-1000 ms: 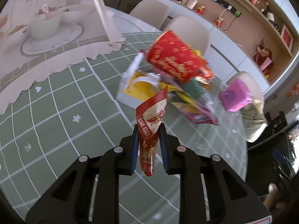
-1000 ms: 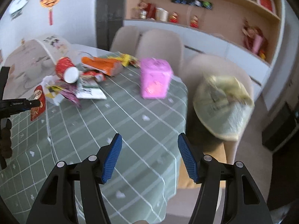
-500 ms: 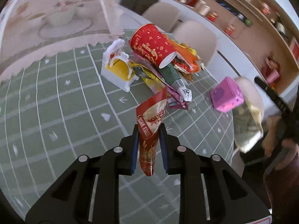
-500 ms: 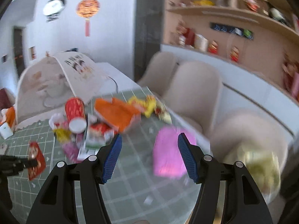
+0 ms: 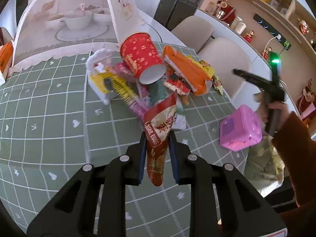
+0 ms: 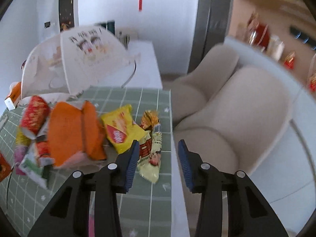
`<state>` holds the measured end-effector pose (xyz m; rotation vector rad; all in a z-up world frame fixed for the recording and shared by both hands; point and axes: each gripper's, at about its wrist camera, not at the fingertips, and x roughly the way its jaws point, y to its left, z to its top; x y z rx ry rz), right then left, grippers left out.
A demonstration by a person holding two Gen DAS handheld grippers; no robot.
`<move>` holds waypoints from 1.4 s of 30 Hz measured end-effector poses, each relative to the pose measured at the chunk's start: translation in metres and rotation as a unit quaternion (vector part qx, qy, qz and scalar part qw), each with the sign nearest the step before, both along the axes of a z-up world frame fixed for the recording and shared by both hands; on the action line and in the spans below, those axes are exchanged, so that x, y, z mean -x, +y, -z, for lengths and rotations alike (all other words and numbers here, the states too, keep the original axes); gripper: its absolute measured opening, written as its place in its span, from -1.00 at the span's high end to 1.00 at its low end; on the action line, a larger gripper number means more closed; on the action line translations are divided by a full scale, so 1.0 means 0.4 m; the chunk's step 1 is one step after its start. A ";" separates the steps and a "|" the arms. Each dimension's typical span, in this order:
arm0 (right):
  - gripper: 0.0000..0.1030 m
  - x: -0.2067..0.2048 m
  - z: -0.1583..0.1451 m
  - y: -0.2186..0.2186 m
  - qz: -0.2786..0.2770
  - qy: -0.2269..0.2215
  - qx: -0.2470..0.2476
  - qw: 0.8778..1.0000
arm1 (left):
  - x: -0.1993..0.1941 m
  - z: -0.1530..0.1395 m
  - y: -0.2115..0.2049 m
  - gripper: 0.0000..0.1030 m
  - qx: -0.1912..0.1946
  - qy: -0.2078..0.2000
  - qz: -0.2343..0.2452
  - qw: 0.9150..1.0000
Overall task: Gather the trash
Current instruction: 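Grasp the yellow snack stick wrapper with the right gripper while the left holds its bag, then carry both wrappers to the bin and open the left gripper over it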
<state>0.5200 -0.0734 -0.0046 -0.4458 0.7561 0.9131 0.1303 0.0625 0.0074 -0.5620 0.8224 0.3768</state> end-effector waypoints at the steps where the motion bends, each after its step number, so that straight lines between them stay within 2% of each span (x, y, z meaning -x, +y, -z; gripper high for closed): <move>1: 0.25 -0.024 0.031 0.023 -0.002 0.015 0.005 1.000 | -0.008 -0.006 -0.006 0.59 -0.004 -0.001 -0.001 1.000; 5: 0.26 -0.047 0.111 0.069 0.002 0.046 0.024 0.999 | -0.029 -0.034 -0.028 0.58 -0.028 -0.008 -0.006 1.000; 7: 0.42 -0.046 0.141 0.085 0.000 0.053 0.043 0.998 | -0.029 -0.042 -0.036 0.57 -0.031 -0.013 -0.007 0.999; 8: 0.67 -0.045 0.147 0.089 -0.002 0.054 0.050 0.997 | -0.030 -0.044 -0.038 0.57 -0.034 -0.012 -0.007 0.999; 9: 0.67 -0.039 0.144 0.088 -0.004 0.052 0.050 0.997 | -0.031 -0.045 -0.039 0.57 -0.038 -0.011 -0.006 0.999; 12: 0.67 -0.008 0.089 0.072 -0.001 0.035 0.040 0.999 | -0.033 -0.051 -0.030 0.57 -0.039 -0.014 0.000 0.999; 18: 0.67 0.093 -0.090 0.008 0.020 -0.002 0.024 1.000 | -0.043 -0.061 0.024 0.57 -0.021 -0.035 0.015 0.999; 25: 0.67 0.295 -0.218 -0.041 0.060 -0.018 0.016 0.998 | -0.056 -0.063 0.084 0.57 0.000 -0.048 0.065 0.997; 31: 0.67 0.461 -0.273 -0.074 0.108 -0.016 0.006 0.994 | -0.079 -0.102 0.123 0.57 -0.003 -0.056 0.119 0.991; 35: 0.67 0.543 -0.300 -0.094 0.131 -0.016 0.003 0.991 | -0.106 -0.156 0.124 0.56 -0.004 -0.085 0.147 0.985; 38: 0.67 0.594 -0.309 -0.117 0.152 -0.028 0.008 0.988 | -0.128 -0.188 0.107 0.56 -0.002 -0.106 0.163 0.981; 42: 0.67 0.637 -0.305 -0.165 0.181 -0.034 0.004 0.983 | -0.140 -0.192 0.059 0.56 0.014 -0.113 0.195 0.974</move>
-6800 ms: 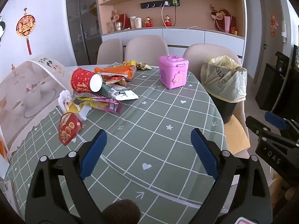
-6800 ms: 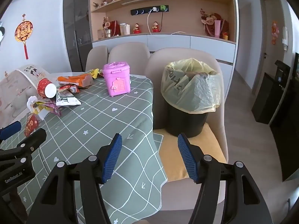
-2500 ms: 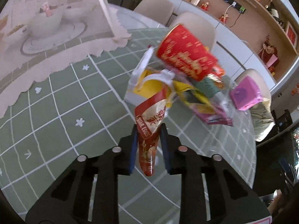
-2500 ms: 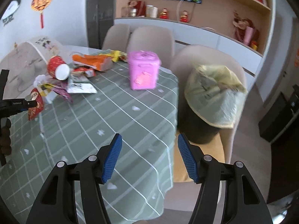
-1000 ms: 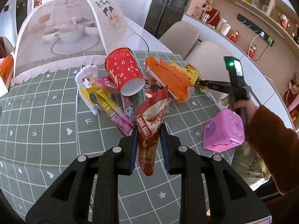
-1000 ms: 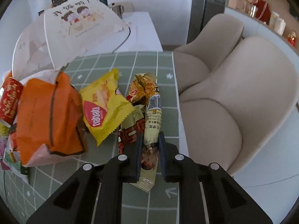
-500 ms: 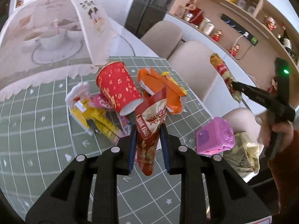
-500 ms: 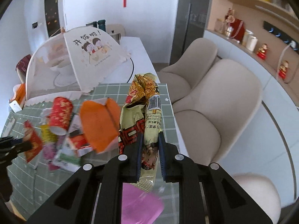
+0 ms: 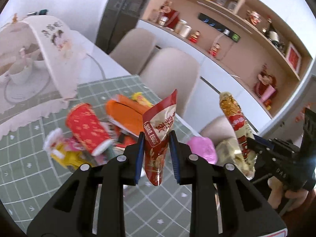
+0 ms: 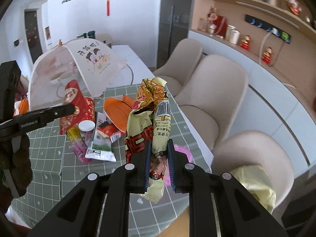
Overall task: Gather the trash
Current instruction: 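Carry both wrappers to the bin and open the left gripper over it, then open the right gripper over the bin to drop the yellow wrapper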
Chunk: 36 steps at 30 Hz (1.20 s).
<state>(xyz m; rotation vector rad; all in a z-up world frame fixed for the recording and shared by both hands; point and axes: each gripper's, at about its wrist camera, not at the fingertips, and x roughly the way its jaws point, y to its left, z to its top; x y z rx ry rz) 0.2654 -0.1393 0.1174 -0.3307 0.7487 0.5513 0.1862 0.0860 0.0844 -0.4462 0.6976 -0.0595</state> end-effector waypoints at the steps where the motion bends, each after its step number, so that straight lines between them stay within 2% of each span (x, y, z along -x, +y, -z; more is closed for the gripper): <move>1: 0.67 0.008 0.004 -0.015 0.009 -0.006 0.004 1.000 | -0.006 0.002 -0.017 0.56 0.000 0.000 0.010 1.000; 5: 0.67 0.015 0.018 -0.088 0.038 -0.025 0.013 0.999 | -0.034 0.011 -0.111 0.56 -0.013 -0.012 0.059 0.998; 10: 0.67 -0.021 0.023 -0.237 0.092 -0.029 -0.001 0.995 | -0.082 0.019 -0.232 0.56 -0.021 -0.017 0.114 0.993; 14: 0.67 -0.074 0.033 -0.350 0.129 -0.033 -0.002 0.991 | -0.144 0.021 -0.333 0.56 0.006 -0.021 0.173 0.985; 17: 0.67 -0.114 0.046 -0.443 0.162 -0.039 0.003 0.986 | -0.210 0.024 -0.453 0.56 0.003 -0.022 0.223 0.975; 21: 0.67 -0.158 0.071 -0.575 0.208 -0.031 -0.003 0.978 | -0.285 0.062 -0.601 0.56 0.005 -0.002 0.279 0.960; 23: 0.67 -0.176 0.086 -0.641 0.229 -0.021 -0.013 0.973 | -0.319 0.090 -0.672 0.56 0.006 0.015 0.303 0.953; 27: 0.67 -0.195 0.110 -0.730 0.254 -0.019 -0.021 0.967 | -0.386 0.155 -0.829 0.56 0.008 0.068 0.356 0.932; 30: 0.67 -0.203 0.132 -0.782 0.268 -0.014 -0.035 0.963 | -0.424 0.209 -0.910 0.55 -0.004 0.107 0.373 0.922; 32: 0.67 -0.202 0.146 -0.805 0.276 -0.008 -0.047 0.960 | -0.441 0.233 -0.939 0.40 -0.010 0.120 0.373 0.920; 34: 0.67 -0.201 0.153 -0.812 0.276 -0.004 -0.057 0.959 | -0.455 0.245 -0.944 0.19 0.006 0.121 0.370 0.921; 36: 0.67 -0.193 0.167 -0.807 0.271 0.001 -0.063 0.960 | -0.459 0.245 -0.939 -0.14 0.017 0.118 0.371 0.921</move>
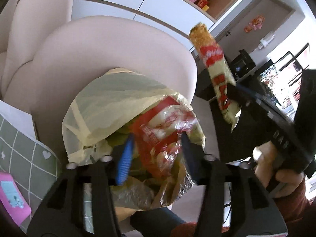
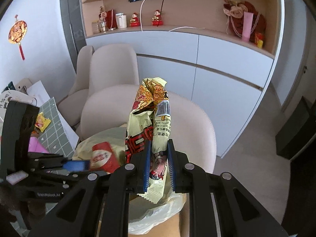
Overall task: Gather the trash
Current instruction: 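Open the right gripper over the bin to drop the yellow wrapper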
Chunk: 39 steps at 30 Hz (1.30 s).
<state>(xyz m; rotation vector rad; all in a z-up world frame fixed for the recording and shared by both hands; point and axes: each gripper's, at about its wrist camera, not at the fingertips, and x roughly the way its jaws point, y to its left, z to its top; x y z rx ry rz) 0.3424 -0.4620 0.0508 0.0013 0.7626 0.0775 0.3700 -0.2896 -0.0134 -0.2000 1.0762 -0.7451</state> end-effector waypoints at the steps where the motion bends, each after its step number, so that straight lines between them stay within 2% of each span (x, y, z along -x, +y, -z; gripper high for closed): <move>1: 0.67 0.002 0.006 0.004 -0.003 0.002 -0.002 1.000 | 0.000 -0.002 0.006 -0.18 0.001 -0.001 -0.001 1.000; 7: 0.67 0.007 0.059 0.052 -0.019 0.016 -0.015 1.000 | 0.024 -0.039 0.095 -0.20 -0.004 -0.016 -0.042 0.999; 12: 0.67 0.001 0.112 0.114 -0.038 -0.006 0.000 0.999 | 0.081 -0.067 0.183 -0.20 -0.008 -0.042 -0.085 0.995; 15: 0.67 -0.025 0.158 0.147 -0.047 0.035 0.018 0.998 | 0.112 -0.066 0.225 -0.20 -0.002 -0.038 -0.105 0.994; 19: 0.67 -0.072 0.206 0.167 -0.058 0.103 0.003 0.993 | 0.155 -0.061 0.271 -0.20 -0.002 -0.037 -0.122 0.992; 25: 0.67 -0.136 0.248 0.173 -0.060 0.156 -0.002 0.986 | 0.188 -0.061 0.327 -0.20 -0.010 -0.035 -0.162 0.986; 29: 0.63 -0.121 0.243 0.158 -0.055 0.143 -0.017 0.988 | 0.221 -0.063 0.382 -0.20 -0.020 -0.036 -0.191 0.981; 32: 0.40 -0.083 0.229 0.152 -0.052 0.120 -0.026 0.991 | 0.258 -0.070 0.426 -0.20 -0.028 -0.048 -0.206 0.977; 39: 0.32 0.023 0.185 0.168 -0.029 0.079 -0.019 0.996 | 0.342 -0.068 0.530 -0.20 -0.039 -0.054 -0.222 0.973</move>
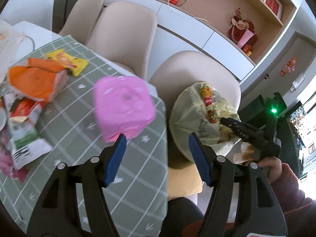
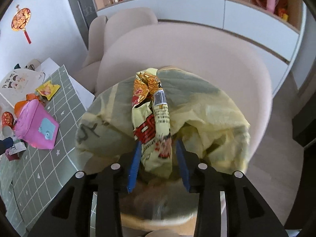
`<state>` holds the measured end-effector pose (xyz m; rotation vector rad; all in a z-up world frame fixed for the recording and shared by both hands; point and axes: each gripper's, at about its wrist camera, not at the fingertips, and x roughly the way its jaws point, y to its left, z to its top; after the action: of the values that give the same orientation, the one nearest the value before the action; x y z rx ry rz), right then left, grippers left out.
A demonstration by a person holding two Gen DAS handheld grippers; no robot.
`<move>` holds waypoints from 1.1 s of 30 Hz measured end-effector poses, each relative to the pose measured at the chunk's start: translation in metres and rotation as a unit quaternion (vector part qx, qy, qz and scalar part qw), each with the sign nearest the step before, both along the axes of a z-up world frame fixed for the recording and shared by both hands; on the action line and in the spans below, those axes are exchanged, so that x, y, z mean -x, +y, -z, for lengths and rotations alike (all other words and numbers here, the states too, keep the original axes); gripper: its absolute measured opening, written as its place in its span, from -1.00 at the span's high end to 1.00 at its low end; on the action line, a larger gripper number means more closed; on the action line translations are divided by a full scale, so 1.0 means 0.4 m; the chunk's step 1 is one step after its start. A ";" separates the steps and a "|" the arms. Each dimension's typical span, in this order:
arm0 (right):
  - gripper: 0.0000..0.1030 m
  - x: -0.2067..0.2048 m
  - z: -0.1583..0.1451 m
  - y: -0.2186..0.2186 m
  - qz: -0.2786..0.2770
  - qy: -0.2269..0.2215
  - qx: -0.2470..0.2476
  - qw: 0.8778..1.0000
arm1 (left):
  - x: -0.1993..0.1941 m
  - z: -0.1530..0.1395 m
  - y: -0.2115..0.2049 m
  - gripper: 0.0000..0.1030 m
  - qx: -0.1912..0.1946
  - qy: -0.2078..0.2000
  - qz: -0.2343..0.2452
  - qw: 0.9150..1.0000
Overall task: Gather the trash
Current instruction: 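Open the right gripper over the bin to drop the yellow wrapper, then grasp the dark snack wrapper with the left gripper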
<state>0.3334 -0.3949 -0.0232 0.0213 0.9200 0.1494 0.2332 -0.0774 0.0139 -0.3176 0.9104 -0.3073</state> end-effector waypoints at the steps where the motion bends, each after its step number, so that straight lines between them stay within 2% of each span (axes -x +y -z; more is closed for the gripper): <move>1: 0.32 0.021 -0.015 0.006 0.004 -0.012 -0.002 1.000 | 0.016 -0.001 0.019 -0.20 -0.001 -0.002 -0.005 1.000; 8: 0.31 0.111 -0.113 0.075 -0.024 -0.066 -0.043 0.997 | 0.113 0.012 0.159 -0.20 -0.026 -0.019 -0.058 0.998; 10: 0.18 0.124 -0.136 0.121 -0.042 -0.077 -0.046 0.995 | 0.142 0.023 0.215 -0.20 -0.030 -0.017 -0.087 0.996; 12: 0.09 0.136 -0.152 0.186 -0.065 -0.087 -0.056 0.992 | 0.171 0.036 0.275 -0.20 -0.034 -0.016 -0.116 0.993; 15: 0.09 0.142 -0.162 0.281 -0.107 -0.074 -0.068 0.989 | 0.213 0.049 0.359 -0.20 -0.042 -0.013 -0.160 0.986; 20: 0.08 0.155 -0.165 0.393 -0.133 -0.080 -0.060 0.986 | 0.269 0.054 0.496 -0.20 -0.043 -0.010 -0.218 0.975; 24: 0.08 0.156 -0.149 0.478 -0.162 -0.066 -0.058 0.983 | 0.287 0.040 0.581 -0.20 -0.024 -0.020 -0.248 0.968; 26: 0.08 0.164 -0.140 0.516 -0.167 -0.070 -0.042 0.983 | 0.285 0.044 0.605 -0.20 -0.010 -0.019 -0.263 0.964; 31: 0.08 0.173 -0.118 0.566 -0.169 -0.077 -0.004 0.983 | 0.245 0.097 0.616 -0.20 0.061 0.015 -0.280 0.958; 33: 0.08 0.174 -0.113 0.575 -0.170 -0.081 0.012 0.982 | 0.217 0.123 0.598 -0.19 0.073 0.031 -0.284 0.955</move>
<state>0.2636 -0.1650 0.0219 -0.1683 0.7574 0.4506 0.1465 0.1618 -0.0352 -0.7114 0.8198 0.1703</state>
